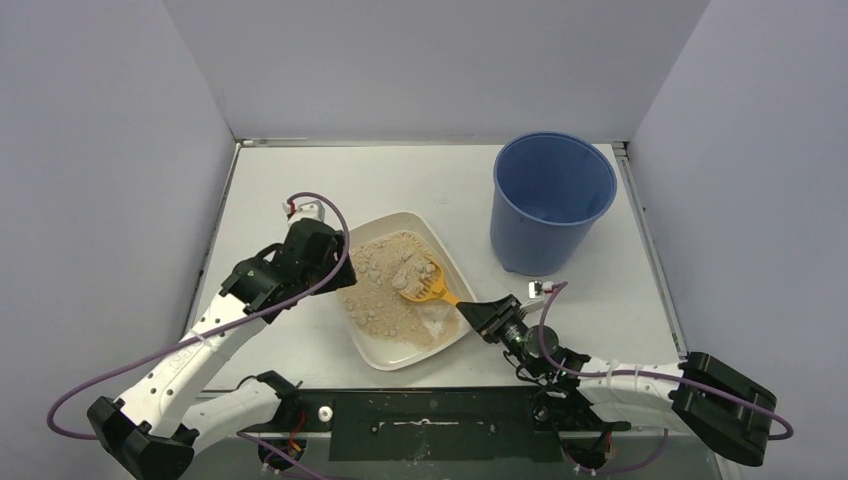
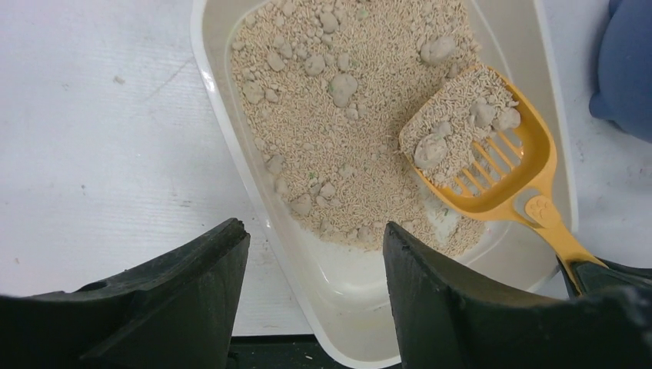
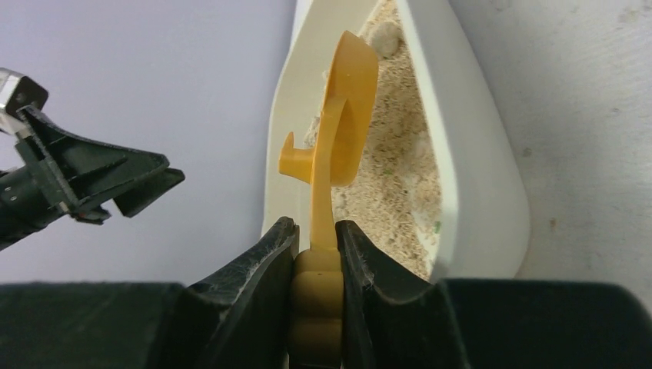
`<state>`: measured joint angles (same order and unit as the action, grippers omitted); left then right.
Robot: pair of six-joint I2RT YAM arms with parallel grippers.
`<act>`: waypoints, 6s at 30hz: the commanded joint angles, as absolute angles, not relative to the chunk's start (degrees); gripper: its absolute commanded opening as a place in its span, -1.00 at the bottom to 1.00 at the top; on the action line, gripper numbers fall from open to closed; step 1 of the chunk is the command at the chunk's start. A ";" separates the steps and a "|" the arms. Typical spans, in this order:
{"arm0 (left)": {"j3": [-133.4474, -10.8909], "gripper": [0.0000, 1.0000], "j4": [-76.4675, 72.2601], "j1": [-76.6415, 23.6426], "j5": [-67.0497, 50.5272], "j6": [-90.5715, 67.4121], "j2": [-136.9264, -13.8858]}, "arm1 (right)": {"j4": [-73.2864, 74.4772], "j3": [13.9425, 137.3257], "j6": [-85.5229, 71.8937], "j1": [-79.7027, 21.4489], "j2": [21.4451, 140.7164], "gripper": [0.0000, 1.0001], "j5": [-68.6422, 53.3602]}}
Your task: Clean the litter box
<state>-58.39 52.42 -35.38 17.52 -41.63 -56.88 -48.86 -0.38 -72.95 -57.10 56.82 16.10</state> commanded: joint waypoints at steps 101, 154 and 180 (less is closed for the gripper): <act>-69.32 0.46 52.99 -33.27 22.76 -25.78 -49.65 | -36.39 5.01 -78.60 -51.77 30.49 -1.00 4.54; -60.53 0.46 45.34 -33.31 16.90 -25.14 -50.31 | 27.91 56.80 -34.43 -51.85 29.07 -1.00 58.05; -58.69 0.46 47.07 -33.23 17.00 -25.97 -47.41 | 31.88 67.04 14.84 -51.95 43.81 -1.00 49.09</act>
<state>-58.92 47.79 -33.58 17.30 -25.26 -48.40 31.35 63.68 2.39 -51.53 41.82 52.12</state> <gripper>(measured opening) 0.731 0.218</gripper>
